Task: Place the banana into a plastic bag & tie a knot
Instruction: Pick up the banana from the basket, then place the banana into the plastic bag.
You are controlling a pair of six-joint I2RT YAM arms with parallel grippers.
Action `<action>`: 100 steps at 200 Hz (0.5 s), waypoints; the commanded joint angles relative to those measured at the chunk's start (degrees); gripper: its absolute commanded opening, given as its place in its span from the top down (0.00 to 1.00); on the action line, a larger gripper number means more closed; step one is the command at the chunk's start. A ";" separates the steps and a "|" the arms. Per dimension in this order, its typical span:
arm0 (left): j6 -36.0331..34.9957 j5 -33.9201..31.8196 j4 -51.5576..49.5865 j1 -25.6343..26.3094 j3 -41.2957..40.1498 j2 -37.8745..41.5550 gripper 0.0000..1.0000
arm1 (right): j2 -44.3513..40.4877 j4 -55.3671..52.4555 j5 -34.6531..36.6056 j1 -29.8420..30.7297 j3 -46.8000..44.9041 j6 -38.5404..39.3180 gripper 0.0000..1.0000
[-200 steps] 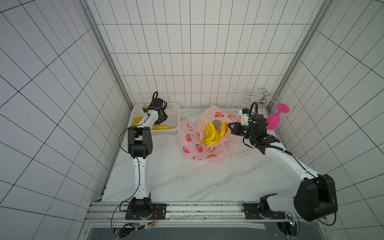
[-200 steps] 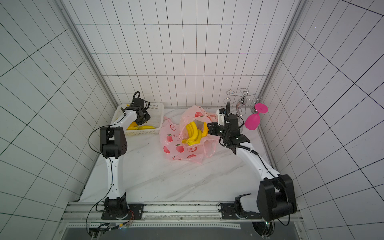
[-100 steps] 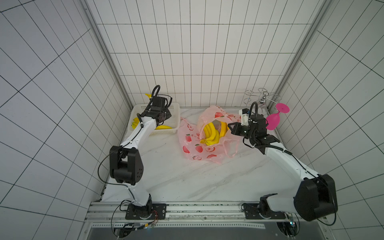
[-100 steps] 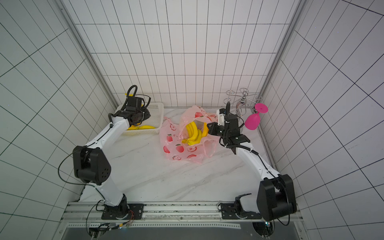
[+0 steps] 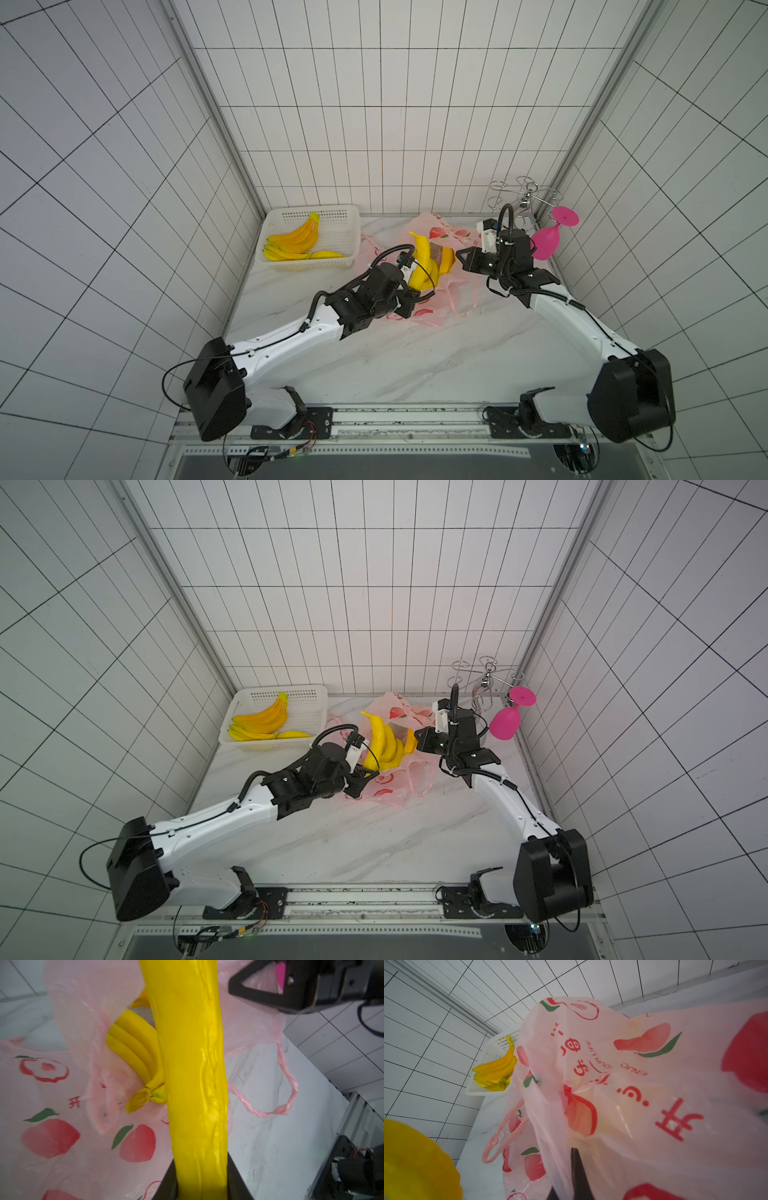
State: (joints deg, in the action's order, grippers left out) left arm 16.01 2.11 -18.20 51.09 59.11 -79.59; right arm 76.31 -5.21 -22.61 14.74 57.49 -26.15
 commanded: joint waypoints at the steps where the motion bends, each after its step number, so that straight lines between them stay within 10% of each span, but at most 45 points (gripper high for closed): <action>1: -3.35 7.69 3.34 0.85 0.92 -4.18 0.81 | -1.21 -0.93 0.90 0.72 7.67 0.75 1.00; 100: -1.70 16.73 1.62 -6.74 14.74 -23.68 0.80 | -3.45 -1.05 2.32 1.52 6.45 1.02 1.00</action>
State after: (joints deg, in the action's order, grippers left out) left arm 13.34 14.90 -19.27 47.53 71.46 -101.73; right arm 74.56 -6.17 -21.54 15.79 58.83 -25.65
